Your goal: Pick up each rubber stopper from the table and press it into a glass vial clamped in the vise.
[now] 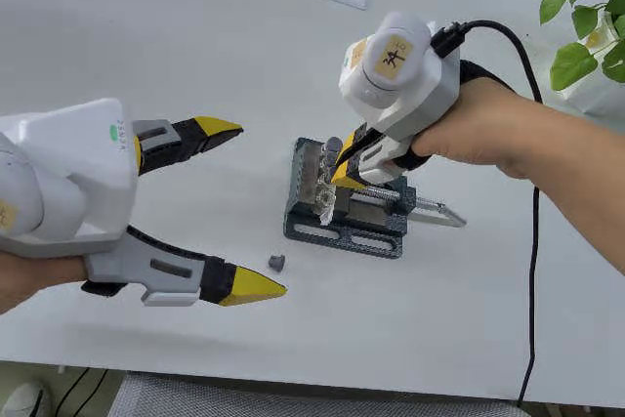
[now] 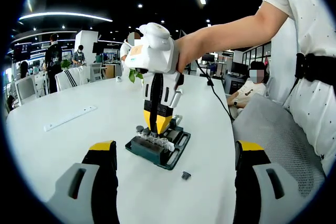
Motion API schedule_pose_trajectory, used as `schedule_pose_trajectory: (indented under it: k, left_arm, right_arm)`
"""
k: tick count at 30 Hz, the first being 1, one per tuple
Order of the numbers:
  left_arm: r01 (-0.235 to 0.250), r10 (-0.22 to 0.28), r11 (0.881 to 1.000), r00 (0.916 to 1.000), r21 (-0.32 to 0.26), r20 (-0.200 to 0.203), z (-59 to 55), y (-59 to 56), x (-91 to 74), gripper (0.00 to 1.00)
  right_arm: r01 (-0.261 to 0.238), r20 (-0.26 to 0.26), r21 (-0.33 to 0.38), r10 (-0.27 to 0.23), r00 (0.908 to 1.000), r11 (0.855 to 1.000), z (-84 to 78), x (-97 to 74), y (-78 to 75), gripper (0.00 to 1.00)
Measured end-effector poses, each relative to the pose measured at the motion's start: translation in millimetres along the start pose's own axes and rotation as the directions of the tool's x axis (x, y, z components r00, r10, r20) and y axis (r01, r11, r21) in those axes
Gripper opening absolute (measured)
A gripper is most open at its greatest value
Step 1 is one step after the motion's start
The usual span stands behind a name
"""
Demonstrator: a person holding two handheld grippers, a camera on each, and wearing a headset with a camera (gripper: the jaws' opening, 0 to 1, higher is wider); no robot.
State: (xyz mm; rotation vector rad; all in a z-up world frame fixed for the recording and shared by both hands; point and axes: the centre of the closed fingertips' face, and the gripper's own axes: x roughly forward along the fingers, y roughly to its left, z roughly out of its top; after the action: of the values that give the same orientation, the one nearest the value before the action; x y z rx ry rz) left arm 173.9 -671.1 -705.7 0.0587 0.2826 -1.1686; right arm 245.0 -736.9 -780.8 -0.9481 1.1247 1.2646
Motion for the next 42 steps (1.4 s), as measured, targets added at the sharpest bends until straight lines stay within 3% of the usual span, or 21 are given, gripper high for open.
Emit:
schedule_pose_trajectory:
  k: [25,38,42]
  left_arm:
    - [0.002,-0.002,1.0,1.0,-0.01,0.003,-1.4,-1.8,1.1,0.92]
    - [0.004,-0.004,1.0,1.0,-0.015,0.005,-1.0,-0.5,2.0,0.91]
    - [0.009,-0.009,1.0,1.0,-0.012,0.003,-0.5,-1.1,4.0,0.91]
  right_arm:
    - [0.0,-0.003,0.006,0.0,1.0,1.0,2.3,2.5,0.1,0.06]
    - [0.023,-0.073,-0.052,-0.026,0.997,0.998,2.5,3.7,1.6,0.05]
    - [0.028,-0.074,-0.054,-0.032,0.9968,0.998,2.1,3.2,-0.2,0.06]
